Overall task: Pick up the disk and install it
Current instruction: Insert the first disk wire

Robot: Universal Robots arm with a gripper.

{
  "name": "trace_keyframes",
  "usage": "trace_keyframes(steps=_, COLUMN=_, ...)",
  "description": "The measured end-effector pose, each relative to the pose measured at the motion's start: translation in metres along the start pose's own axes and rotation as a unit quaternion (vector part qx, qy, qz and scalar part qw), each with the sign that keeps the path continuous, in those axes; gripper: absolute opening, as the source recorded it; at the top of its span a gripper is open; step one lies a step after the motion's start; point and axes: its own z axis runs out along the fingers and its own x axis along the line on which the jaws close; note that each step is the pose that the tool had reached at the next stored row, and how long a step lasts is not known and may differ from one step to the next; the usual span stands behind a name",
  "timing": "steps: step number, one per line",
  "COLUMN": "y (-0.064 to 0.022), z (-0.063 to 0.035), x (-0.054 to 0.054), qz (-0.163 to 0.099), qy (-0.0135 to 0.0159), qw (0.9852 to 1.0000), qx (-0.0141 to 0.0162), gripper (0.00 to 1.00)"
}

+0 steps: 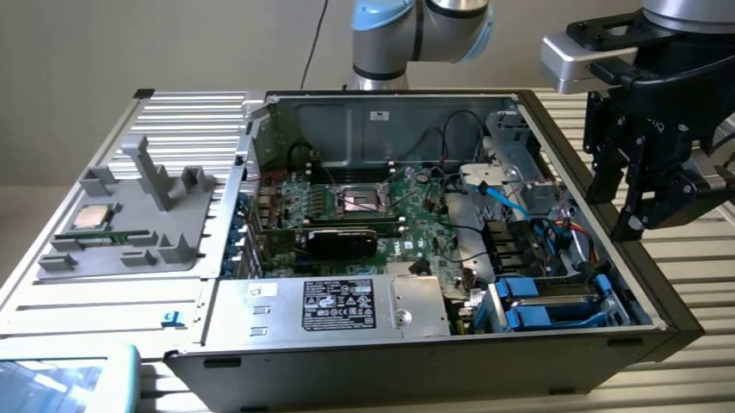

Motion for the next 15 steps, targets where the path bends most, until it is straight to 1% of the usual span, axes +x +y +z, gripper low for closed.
trace_keyframes(steps=5, y=0.0001, z=0.0007, x=0.000, qz=0.000, qy=-0.0002, qw=1.0000, qx=0.0000, gripper=0.52)
trace_keyframes(steps=7, y=0.0005, z=0.0026, x=0.000, qz=0.000, qy=-0.0014, qw=1.0000, qx=0.0001, gripper=0.52)
trace_keyframes(steps=9, y=0.0027, z=0.0047, x=0.000, qz=0.000, qy=-0.0016, qw=1.0000, qx=0.0017, gripper=0.52)
trace_keyframes(steps=12, y=0.0088, z=0.0078, x=0.000, qz=0.001, qy=-0.0017, qw=1.0000, qx=0.0043, gripper=0.52)
trace_keyframes(steps=15, y=0.0098, z=0.0117, x=-0.002, qz=0.005, qy=-0.0015, qw=1.0000, qx=0.0043, gripper=0.52)
